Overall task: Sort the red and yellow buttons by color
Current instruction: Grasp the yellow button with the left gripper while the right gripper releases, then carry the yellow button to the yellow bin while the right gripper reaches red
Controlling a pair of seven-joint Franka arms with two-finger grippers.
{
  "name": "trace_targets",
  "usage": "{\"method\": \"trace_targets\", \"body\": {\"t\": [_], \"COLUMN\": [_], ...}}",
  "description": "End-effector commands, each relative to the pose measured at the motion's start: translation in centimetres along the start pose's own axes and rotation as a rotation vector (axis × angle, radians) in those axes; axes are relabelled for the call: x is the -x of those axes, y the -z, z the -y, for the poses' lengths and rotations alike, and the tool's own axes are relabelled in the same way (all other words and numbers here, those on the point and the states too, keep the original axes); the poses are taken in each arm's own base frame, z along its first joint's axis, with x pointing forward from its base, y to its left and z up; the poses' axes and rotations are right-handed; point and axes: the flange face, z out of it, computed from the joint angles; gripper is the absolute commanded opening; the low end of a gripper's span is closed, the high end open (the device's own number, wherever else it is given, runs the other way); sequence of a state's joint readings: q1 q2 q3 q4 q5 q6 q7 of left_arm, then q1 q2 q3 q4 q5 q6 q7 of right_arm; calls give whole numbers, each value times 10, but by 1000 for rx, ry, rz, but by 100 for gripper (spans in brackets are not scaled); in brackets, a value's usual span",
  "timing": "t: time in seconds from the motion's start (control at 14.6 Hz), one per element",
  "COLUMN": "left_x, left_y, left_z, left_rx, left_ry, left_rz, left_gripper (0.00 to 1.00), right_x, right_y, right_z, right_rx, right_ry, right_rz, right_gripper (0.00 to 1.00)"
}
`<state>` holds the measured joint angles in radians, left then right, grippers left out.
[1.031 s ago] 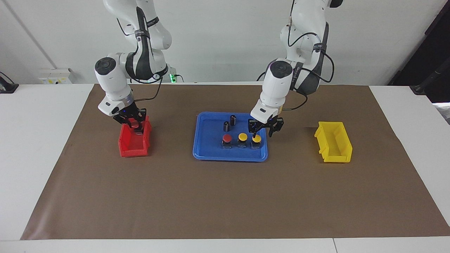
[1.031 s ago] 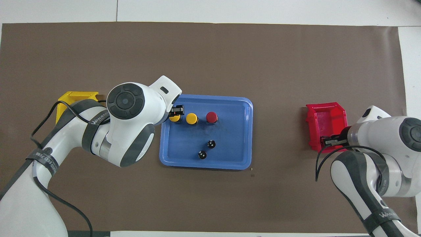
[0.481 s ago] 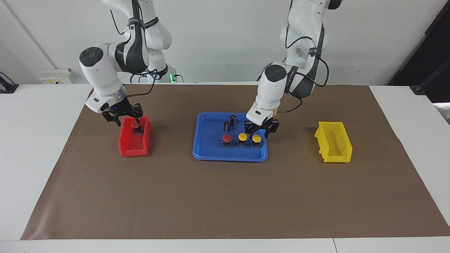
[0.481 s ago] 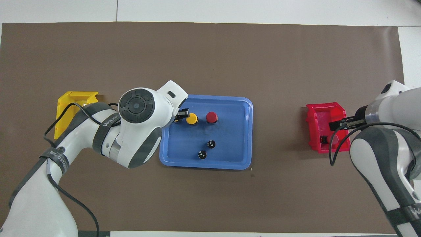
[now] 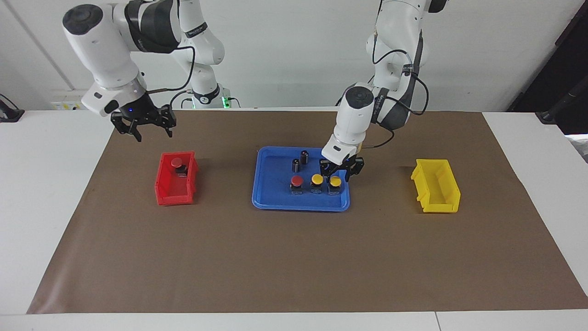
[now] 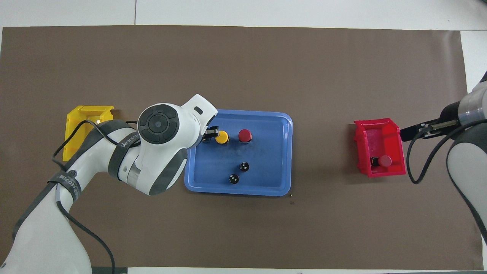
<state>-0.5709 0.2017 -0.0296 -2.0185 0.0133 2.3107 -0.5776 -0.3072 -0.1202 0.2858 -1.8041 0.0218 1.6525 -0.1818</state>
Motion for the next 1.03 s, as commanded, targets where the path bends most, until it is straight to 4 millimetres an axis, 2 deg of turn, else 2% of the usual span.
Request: {"method": "trace_targets", "body": {"t": [0.0, 0.07, 0.21, 0.27, 0.34, 0.41, 0.48, 0.62, 0.76, 0.82, 0.96], "left_x": [4, 3, 2, 0, -5, -13, -22, -42, -58, -60, -62], "left_y": [-5, -3, 3, 15, 33, 66, 97, 147, 180, 192, 189], "left_z": [-1, -2, -7, -8, -5, 1, 18, 66, 142, 172, 208], "left_rx": [11, 14, 7, -3, -19, -34, -46, -62, -63, -58, -54], "left_ry": [12, 9, 6, 4, 12, 16, 37, 33, 16, 4, -60], "left_rz": [-5, -9, 2, 16, 40, 58, 74, 106, 132, 132, 154], "left_gripper": [15, 2, 1, 1, 1, 1, 1, 1, 1, 1, 1], "right_x": [-5, -6, -8, -9, -9, -9, -11, -12, -15, -19, -38], "right_y": [18, 19, 18, 17, 17, 17, 18, 18, 20, 25, 18], "right_z": [16, 26, 33, 40, 41, 41, 40, 41, 46, 65, 114], "right_rx": [-25, -25, -23, -23, -22, -23, -22, -23, -27, -45, -77], "right_ry": [-26, -22, -36, -41, -53, -63, -66, -67, -119, -144, -175], "right_rz": [12, 15, 5, 5, 4, 6, -7, -11, -19, -45, -88], "right_gripper": [96, 98, 99, 99, 99, 99, 99, 99, 99, 99, 99]}}
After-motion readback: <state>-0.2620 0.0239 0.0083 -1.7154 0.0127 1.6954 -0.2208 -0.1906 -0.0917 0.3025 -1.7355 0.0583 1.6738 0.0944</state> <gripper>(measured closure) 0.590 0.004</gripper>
